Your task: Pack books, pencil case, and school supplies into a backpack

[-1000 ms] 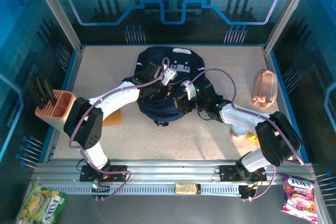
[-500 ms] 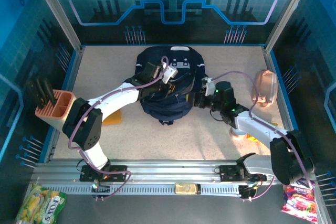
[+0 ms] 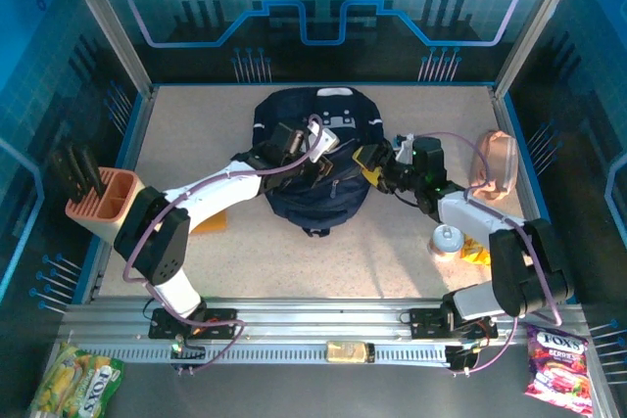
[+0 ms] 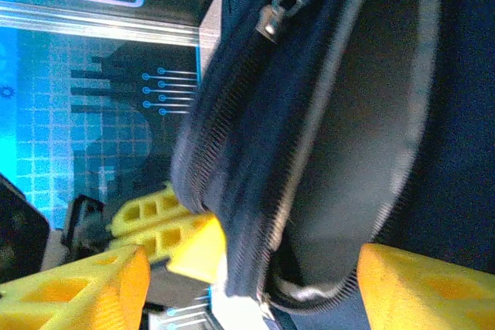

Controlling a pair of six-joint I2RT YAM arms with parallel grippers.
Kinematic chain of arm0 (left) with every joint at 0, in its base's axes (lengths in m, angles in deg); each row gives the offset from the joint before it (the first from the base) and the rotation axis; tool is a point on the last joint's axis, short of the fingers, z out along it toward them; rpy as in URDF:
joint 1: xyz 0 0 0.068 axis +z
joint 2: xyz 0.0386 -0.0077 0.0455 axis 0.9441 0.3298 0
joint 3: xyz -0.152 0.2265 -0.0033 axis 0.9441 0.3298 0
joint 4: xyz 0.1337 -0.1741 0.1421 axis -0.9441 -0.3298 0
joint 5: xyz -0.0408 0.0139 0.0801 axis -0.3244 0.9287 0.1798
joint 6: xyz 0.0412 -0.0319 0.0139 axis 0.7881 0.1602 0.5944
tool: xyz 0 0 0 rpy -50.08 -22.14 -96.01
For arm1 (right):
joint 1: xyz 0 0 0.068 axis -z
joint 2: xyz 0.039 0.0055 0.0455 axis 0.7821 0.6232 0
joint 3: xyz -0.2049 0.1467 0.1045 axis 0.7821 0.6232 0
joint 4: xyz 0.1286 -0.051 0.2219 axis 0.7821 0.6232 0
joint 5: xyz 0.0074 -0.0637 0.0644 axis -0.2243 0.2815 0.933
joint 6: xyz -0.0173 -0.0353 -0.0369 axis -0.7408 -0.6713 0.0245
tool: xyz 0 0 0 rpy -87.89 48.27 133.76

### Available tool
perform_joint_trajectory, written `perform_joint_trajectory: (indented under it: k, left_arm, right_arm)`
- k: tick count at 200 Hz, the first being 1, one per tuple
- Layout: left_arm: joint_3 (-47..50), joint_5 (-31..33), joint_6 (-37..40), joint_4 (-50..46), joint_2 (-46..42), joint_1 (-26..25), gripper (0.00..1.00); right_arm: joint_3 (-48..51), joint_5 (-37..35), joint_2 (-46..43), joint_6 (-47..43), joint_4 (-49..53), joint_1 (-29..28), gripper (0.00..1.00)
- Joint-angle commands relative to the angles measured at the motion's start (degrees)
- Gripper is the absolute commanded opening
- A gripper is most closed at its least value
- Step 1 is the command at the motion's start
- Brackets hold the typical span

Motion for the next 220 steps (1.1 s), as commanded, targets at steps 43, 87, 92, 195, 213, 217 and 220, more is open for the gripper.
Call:
perform_joint_trajectory:
  k: [43, 87, 92, 195, 213, 217, 220]
  left_arm:
    - [0.3, -1.8, 2.3, 4.0, -3.2, -2.3, 0.14]
    - [2.8, 0.7, -3.4, 5.3, -5.3, -2.3, 0.38]
    - [3.6, 1.3, -4.9, 5.7, -5.9, -2.3, 0.42]
    - [18.0, -2.0, -45.3, 4.1, -14.7, -3.4, 0.62]
    - [18.7, -2.7, -46.6, 5.3, -13.9, -4.2, 0.59]
    - [18.6, -2.6, -46.6, 5.3, -13.6, -4.4, 0.58]
    - [18.6, -2.6, -46.6, 5.4, -13.4, -4.6, 0.57]
  right_arm:
    - [-9.2, -1.1, 5.6, 2.1, 6.2, -1.8, 0.70]
    - [-13.9, -2.0, 9.8, 1.1, 11.4, -3.4, 0.62]
    - [-14.4, -1.9, 10.2, 0.6, 11.9, -3.6, 0.60]
    - [-16.5, -1.8, 10.6, -3.4, 12.8, -4.2, 0.30]
    - [-16.2, -1.6, 10.6, -3.1, 12.1, -4.2, 0.29]
    - [-16.0, -1.6, 10.6, -2.9, 11.8, -4.2, 0.30]
    - [-15.9, -1.5, 10.7, -2.8, 11.5, -4.2, 0.29]
